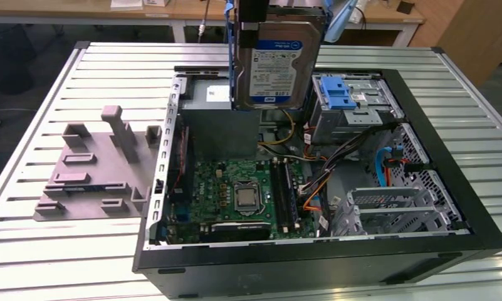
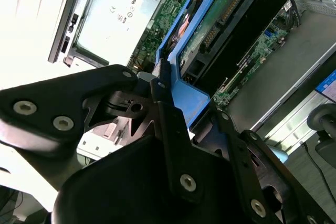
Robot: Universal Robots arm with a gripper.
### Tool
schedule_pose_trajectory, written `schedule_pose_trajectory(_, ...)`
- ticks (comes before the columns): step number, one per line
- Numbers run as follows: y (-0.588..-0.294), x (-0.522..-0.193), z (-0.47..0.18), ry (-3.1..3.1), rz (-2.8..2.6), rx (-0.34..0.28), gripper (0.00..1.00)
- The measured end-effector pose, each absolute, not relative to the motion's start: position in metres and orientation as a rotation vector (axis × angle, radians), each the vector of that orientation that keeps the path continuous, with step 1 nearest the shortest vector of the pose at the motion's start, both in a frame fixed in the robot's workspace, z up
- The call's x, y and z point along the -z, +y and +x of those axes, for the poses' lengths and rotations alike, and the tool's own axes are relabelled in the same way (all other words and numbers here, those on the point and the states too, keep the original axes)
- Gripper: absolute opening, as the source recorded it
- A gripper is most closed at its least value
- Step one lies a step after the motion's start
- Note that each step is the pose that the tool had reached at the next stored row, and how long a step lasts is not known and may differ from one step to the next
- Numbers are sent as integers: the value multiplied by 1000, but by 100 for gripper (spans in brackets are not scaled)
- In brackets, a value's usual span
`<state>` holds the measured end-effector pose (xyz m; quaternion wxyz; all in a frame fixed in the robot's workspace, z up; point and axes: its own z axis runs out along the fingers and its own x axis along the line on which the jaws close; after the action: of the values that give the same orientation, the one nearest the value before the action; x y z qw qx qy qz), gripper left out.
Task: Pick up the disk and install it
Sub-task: 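Insert the disk into the insertion slot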
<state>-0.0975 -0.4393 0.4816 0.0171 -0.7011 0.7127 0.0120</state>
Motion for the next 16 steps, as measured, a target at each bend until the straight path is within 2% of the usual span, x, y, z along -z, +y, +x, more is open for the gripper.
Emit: schedule_pose_trajectory(16,-464,-478,-97,2252,-2141,-36,37)
